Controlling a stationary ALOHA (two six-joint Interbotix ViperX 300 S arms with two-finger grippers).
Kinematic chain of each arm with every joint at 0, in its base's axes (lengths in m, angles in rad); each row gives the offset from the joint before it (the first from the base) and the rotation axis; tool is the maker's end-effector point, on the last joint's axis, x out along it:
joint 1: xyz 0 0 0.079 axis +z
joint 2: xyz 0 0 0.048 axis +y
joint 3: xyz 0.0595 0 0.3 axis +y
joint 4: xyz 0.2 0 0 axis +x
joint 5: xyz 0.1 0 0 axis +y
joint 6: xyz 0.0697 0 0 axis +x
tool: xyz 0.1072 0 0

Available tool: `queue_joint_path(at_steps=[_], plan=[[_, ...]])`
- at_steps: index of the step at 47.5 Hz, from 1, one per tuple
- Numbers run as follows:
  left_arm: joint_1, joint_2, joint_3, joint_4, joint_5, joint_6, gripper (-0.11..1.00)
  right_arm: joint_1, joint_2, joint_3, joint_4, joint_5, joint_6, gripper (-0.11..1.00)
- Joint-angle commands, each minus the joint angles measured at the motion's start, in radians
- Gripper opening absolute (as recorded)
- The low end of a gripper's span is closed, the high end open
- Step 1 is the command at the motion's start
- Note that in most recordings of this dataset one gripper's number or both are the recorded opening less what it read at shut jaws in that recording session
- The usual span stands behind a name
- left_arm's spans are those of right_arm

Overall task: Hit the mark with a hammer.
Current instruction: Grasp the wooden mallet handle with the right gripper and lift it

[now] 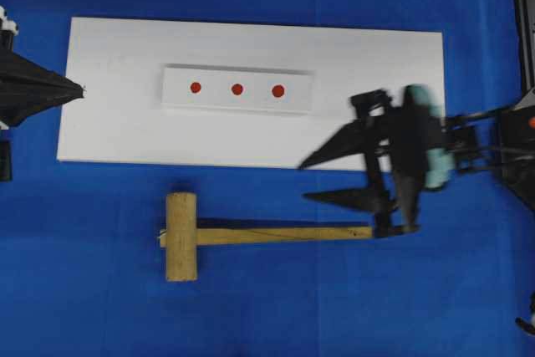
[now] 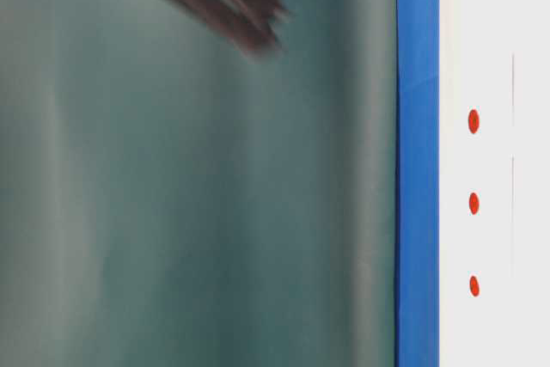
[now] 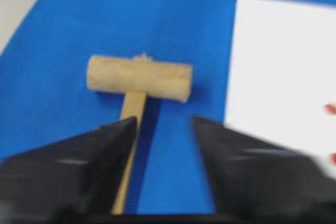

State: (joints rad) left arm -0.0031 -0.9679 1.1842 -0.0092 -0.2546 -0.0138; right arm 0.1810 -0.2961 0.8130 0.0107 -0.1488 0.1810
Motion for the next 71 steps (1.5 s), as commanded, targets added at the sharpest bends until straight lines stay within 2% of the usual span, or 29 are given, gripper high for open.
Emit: queue_joint_path(at_steps=[1, 5, 8, 15, 30, 37, 41, 50, 52, 55, 64, 66, 67, 71], plan=[[-0.003, 0.003, -0.017, -0.003, -0.003, -0.002, 0.00, 0.026, 0.067, -0.064, 0.003, 0.000, 0.011, 0.54], [-0.003, 0.003, -0.017, -0.003, -0.002, -0.002, 0.00, 0.041, 0.138, -0.089, 0.021, -0.012, 0.012, 0.80], [-0.003, 0.003, -0.015, -0.003, -0.002, -0.002, 0.00, 0.051, 0.190, -0.103, 0.048, -0.040, 0.012, 0.91], [-0.003, 0.005, -0.012, -0.002, -0.002, -0.002, 0.00, 0.074, 0.319, -0.127, 0.120, -0.141, 0.012, 0.87], [-0.003, 0.006, -0.009, -0.002, -0.002, -0.002, 0.00, 0.112, 0.546, -0.167, 0.276, -0.321, 0.011, 0.87], [-0.002, 0.005, -0.008, -0.003, -0.002, -0.002, 0.00, 0.123, 0.615, -0.196, 0.305, -0.337, 0.011, 0.87], [-0.002, 0.003, -0.006, -0.002, -0.002, -0.002, 0.00, 0.124, 0.655, -0.216, 0.337, -0.339, 0.011, 0.87], [-0.002, 0.003, -0.005, -0.003, -0.002, -0.003, 0.00, 0.129, 0.680, -0.227, 0.350, -0.336, -0.002, 0.86], [-0.002, 0.003, -0.005, -0.003, -0.002, -0.003, 0.00, 0.130, 0.678, -0.227, 0.350, -0.334, -0.005, 0.84], [-0.003, 0.002, -0.003, -0.003, -0.002, -0.003, 0.00, 0.130, 0.678, -0.227, 0.350, -0.328, -0.014, 0.75], [-0.003, 0.002, -0.003, -0.003, -0.002, -0.003, 0.00, 0.130, 0.658, -0.227, 0.348, -0.305, -0.049, 0.21], [-0.002, 0.002, -0.003, -0.003, -0.002, -0.003, 0.00, 0.130, 0.650, -0.227, 0.347, -0.304, -0.054, 0.13], [-0.003, 0.002, -0.003, -0.003, -0.002, -0.003, 0.00, 0.130, 0.647, -0.227, 0.347, -0.302, -0.054, 0.10], [-0.002, 0.002, -0.003, -0.003, -0.002, -0.003, 0.00, 0.129, 0.623, -0.227, 0.347, -0.295, -0.058, 0.10]])
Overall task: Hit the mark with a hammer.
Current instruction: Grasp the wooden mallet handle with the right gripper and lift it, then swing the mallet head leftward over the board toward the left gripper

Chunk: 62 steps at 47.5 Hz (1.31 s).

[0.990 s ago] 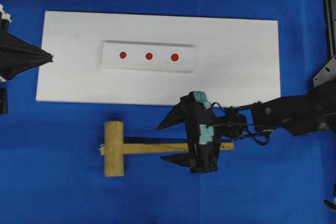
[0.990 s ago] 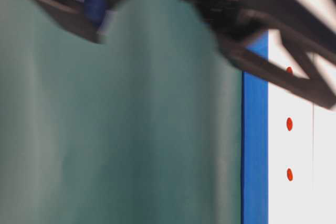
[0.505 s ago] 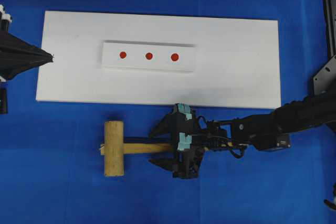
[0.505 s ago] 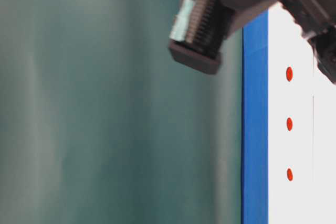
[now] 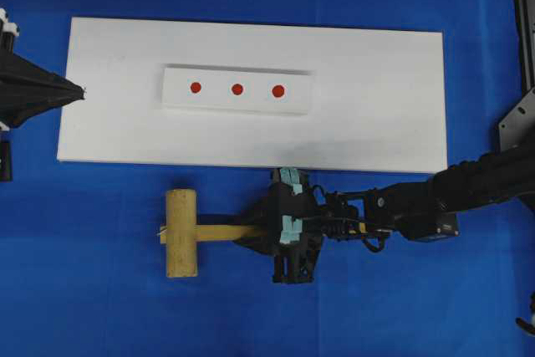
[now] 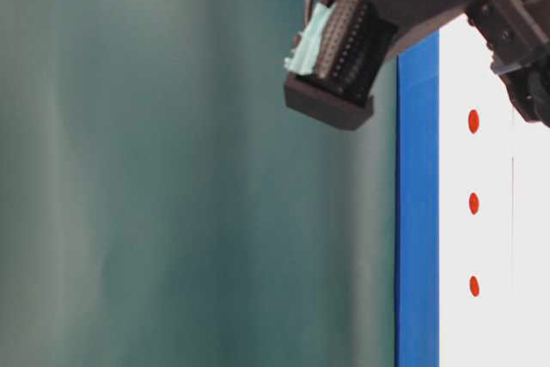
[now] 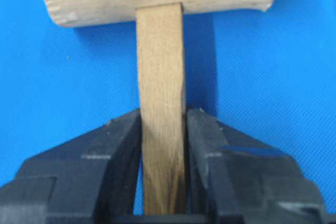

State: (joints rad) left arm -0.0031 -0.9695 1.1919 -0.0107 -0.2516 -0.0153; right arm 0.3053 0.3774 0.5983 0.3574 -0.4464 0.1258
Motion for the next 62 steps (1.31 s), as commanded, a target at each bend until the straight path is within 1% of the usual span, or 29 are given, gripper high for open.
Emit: queue_joint_path(at_steps=[1, 9, 15, 28, 33, 42, 46, 50, 53, 62], plan=[[-0.002, 0.003, -0.012, -0.002, -0.005, -0.002, 0.00, 0.003, -0.058, -0.012, 0.000, 0.005, -0.003, 0.10], [-0.002, -0.002, -0.012, -0.002, -0.005, -0.002, 0.00, -0.008, -0.135, -0.005, 0.002, 0.023, -0.005, 0.10], [-0.003, -0.006, -0.012, -0.002, -0.005, -0.003, 0.00, -0.025, -0.210, 0.000, 0.000, 0.063, -0.025, 0.10], [-0.003, -0.014, -0.012, -0.002, -0.005, -0.046, 0.00, -0.044, -0.362, -0.011, 0.000, 0.160, -0.132, 0.10], [-0.003, -0.020, -0.012, 0.000, -0.005, -0.046, 0.00, -0.052, -0.391, -0.011, 0.000, 0.169, -0.156, 0.10], [-0.003, -0.032, -0.014, 0.000, 0.008, -0.044, 0.00, -0.084, -0.391, -0.012, 0.000, 0.166, -0.164, 0.10], [-0.003, -0.040, -0.014, 0.000, 0.017, -0.046, 0.00, -0.117, -0.391, -0.011, -0.005, 0.164, -0.170, 0.10], [-0.002, -0.044, -0.015, 0.000, 0.026, -0.046, 0.00, -0.158, -0.394, -0.008, -0.012, 0.166, -0.193, 0.10], [-0.003, -0.044, -0.015, -0.002, 0.028, -0.046, 0.00, -0.193, -0.397, -0.006, -0.018, 0.166, -0.225, 0.10], [-0.003, -0.044, -0.015, 0.000, 0.029, -0.046, 0.00, -0.290, -0.402, -0.008, -0.017, 0.166, -0.321, 0.10]])
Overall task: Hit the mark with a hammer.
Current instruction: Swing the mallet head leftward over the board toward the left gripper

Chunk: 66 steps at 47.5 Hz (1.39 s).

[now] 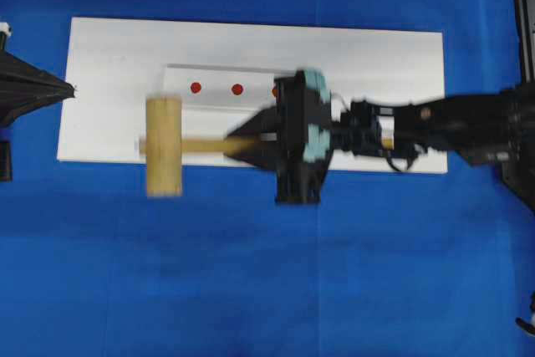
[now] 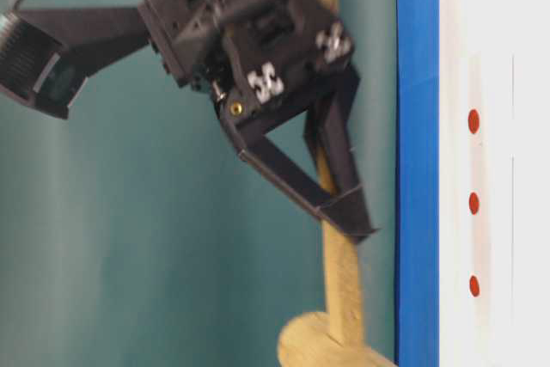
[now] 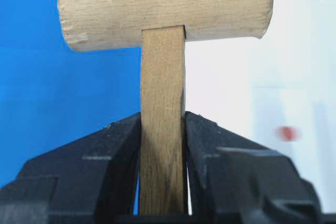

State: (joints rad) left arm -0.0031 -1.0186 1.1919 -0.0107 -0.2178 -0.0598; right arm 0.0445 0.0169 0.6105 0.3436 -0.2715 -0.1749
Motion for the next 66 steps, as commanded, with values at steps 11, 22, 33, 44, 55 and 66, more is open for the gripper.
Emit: queue_joint_path(at_steps=[11, 22, 33, 44, 55, 66], plan=[[-0.003, 0.003, -0.015, -0.002, -0.005, -0.002, 0.00, -0.089, -0.041, -0.026, -0.005, -0.011, -0.080, 0.10], [-0.003, 0.003, -0.015, -0.002, -0.006, -0.002, 0.00, -0.091, -0.061, -0.028, -0.037, -0.048, -0.250, 0.10], [-0.003, 0.005, -0.015, -0.002, -0.005, -0.002, 0.00, -0.092, -0.064, -0.028, -0.035, -0.130, -0.566, 0.10], [-0.002, 0.005, -0.014, -0.002, -0.005, -0.002, 0.00, -0.087, -0.064, -0.029, -0.031, -0.238, -0.841, 0.10], [-0.002, 0.005, -0.014, -0.002, -0.005, -0.002, 0.00, -0.063, -0.064, -0.028, -0.031, -0.331, -1.009, 0.10], [-0.002, 0.006, -0.012, -0.002, -0.006, -0.002, 0.00, -0.057, -0.064, -0.029, -0.029, -0.333, -1.034, 0.10]])
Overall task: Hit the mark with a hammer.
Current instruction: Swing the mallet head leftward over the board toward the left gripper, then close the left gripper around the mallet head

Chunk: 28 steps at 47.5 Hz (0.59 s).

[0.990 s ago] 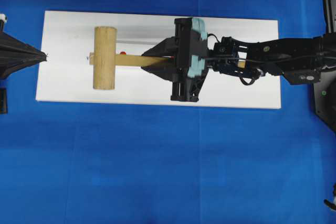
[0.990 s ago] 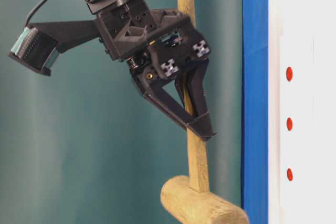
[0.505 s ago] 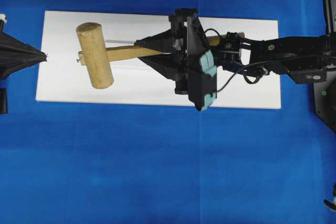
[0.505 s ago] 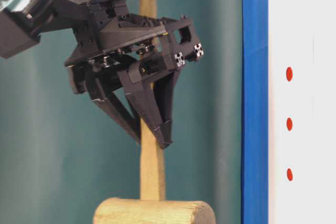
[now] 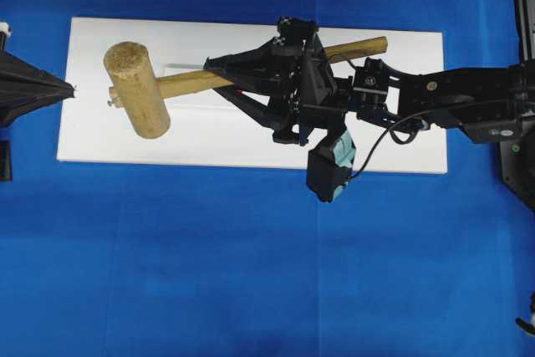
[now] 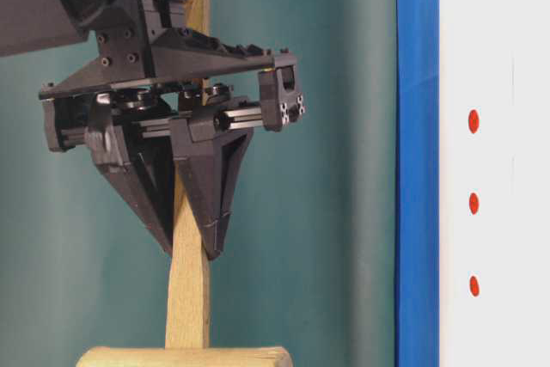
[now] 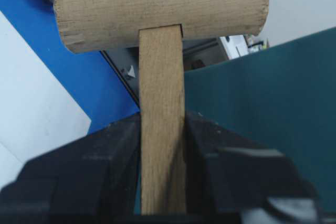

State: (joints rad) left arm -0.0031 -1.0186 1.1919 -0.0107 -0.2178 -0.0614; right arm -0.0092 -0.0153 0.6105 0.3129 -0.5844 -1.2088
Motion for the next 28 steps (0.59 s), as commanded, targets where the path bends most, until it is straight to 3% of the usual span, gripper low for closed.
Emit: queue_joint_path(at_steps=[1, 12, 16, 23, 28], plan=[[0.000, 0.008, -0.012, -0.002, -0.005, 0.000, 0.00, -0.003, -0.032, -0.029, 0.002, -0.021, 0.000, 0.10], [0.003, 0.014, -0.011, -0.002, -0.006, -0.002, 0.03, -0.003, -0.032, -0.032, 0.003, -0.025, -0.002, 0.10], [0.003, 0.017, -0.011, -0.006, -0.005, -0.011, 0.20, -0.003, -0.032, -0.037, 0.002, -0.025, -0.002, 0.10], [0.014, 0.032, -0.009, -0.008, -0.008, -0.066, 0.65, -0.003, -0.032, -0.044, 0.002, -0.020, -0.006, 0.10], [0.032, 0.044, -0.009, -0.008, -0.012, -0.092, 0.89, -0.003, -0.032, -0.049, 0.002, -0.018, -0.020, 0.10]])
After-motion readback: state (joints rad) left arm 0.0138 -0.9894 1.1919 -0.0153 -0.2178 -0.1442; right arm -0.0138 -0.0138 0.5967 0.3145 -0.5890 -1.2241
